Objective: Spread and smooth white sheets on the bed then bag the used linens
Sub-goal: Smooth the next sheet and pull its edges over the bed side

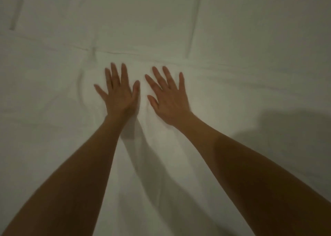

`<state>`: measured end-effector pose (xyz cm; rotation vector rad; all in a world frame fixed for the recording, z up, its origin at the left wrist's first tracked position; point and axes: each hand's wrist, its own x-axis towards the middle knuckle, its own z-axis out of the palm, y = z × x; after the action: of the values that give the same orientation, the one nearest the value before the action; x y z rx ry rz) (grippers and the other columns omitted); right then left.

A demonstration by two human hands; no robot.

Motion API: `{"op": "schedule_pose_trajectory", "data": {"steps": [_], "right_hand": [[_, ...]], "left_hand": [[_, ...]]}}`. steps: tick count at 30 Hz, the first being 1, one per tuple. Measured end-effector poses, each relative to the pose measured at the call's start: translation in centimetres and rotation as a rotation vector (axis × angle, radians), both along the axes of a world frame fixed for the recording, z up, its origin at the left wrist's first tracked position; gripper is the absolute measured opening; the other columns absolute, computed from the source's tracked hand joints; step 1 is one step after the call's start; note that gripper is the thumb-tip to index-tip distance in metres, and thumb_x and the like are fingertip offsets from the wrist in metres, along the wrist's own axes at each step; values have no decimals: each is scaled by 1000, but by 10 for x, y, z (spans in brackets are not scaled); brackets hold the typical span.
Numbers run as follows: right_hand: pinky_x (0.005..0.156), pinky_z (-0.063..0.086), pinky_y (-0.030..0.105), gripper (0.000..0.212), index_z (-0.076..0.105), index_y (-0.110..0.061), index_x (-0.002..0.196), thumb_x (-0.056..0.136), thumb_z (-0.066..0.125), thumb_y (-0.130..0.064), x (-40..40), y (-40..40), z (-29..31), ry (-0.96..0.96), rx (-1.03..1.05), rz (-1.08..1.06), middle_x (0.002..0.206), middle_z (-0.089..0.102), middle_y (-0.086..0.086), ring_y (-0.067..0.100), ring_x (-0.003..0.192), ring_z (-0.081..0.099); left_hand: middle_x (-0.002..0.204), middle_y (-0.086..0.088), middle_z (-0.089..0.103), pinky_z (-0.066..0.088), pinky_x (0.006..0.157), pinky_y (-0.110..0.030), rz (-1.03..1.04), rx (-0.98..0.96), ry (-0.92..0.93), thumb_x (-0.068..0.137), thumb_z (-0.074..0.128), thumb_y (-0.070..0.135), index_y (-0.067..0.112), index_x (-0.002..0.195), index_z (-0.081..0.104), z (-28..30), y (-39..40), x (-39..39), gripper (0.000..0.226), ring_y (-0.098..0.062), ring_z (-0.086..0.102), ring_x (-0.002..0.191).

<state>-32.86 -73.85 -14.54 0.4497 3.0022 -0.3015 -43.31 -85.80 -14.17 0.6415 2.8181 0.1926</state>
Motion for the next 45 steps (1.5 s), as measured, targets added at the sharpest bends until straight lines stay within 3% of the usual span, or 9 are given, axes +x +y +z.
{"op": "schedule_pose_trajectory", "data": {"steps": [6, 15, 18, 23, 27, 34, 37, 40, 45], "right_hand": [[114, 0, 58, 59, 23, -28, 152, 97, 20, -50, 131, 90, 1, -41, 37, -101, 161, 16, 0, 23, 149, 11], [115, 1, 56, 62, 15, -30, 154, 96, 14, -52, 331, 220, 13, -84, 16, -312, 162, 8, -1, 22, 150, 5], [117, 0, 51, 61, 16, -29, 154, 97, 14, -51, 409, 263, 14, -83, 9, -360, 162, 10, 0, 23, 149, 5], [117, -2, 47, 60, 17, -29, 153, 96, 15, -49, 549, 347, 18, -87, -2, -463, 162, 11, -1, 21, 150, 5], [118, 0, 47, 61, 18, -29, 153, 96, 16, -48, 649, 403, 20, -109, 12, -540, 162, 11, -1, 21, 149, 7], [117, -1, 48, 66, 11, -29, 154, 92, 3, -47, 769, 456, 18, -115, 4, -737, 163, 4, -1, 19, 150, 1], [118, -2, 49, 59, 8, -29, 154, 97, 6, -45, 796, 463, 21, -114, -21, -778, 163, 1, -3, 18, 150, -2], [117, -1, 52, 53, 7, -30, 154, 104, 19, -41, 829, 458, 21, -96, -85, -945, 163, 1, -3, 20, 150, -2], [119, 17, 48, 55, 8, -24, 155, 104, 23, -41, 887, 426, 34, -107, -267, -1104, 163, 5, 2, 26, 148, 12]], "left_hand": [[163, -4, -5, -6, 108, -68, -125, 22, -53, 92, 9, 61, 31, 155, 4, -1, 43, 160, 70, -31, -11, 149], [163, -7, -5, -5, 106, -72, -281, 6, -114, 94, 11, 57, 29, 155, 7, 8, 169, 369, 68, -35, -11, 148], [163, -9, 4, -1, 103, -75, -368, 4, -96, 94, 15, 55, 28, 154, 15, 8, 230, 444, 66, -38, -3, 148], [162, -9, 7, 3, 103, -76, -512, 21, -58, 94, 13, 56, 30, 152, 6, 4, 333, 577, 64, -38, 1, 148], [159, -12, 24, 11, 99, -78, -655, 34, -19, 93, 19, 54, 29, 150, 18, 2, 399, 675, 63, -41, 18, 145], [156, -12, 30, 16, 96, -79, -802, -29, -49, 92, 21, 52, 27, 150, 28, 8, 468, 785, 63, -40, 26, 143], [160, -9, 20, 8, 101, -76, -830, -105, -75, 91, 7, 57, 28, 152, 18, 15, 476, 815, 69, -37, 16, 147], [162, -5, -15, -6, 105, -72, -918, -148, -106, 84, -13, 61, 34, 152, -11, 21, 466, 836, 73, -34, -16, 147], [158, -3, -28, -2, 107, -72, -975, -232, -161, 97, 10, 58, 32, 151, -17, 38, 446, 849, 67, -33, -27, 144]]}}
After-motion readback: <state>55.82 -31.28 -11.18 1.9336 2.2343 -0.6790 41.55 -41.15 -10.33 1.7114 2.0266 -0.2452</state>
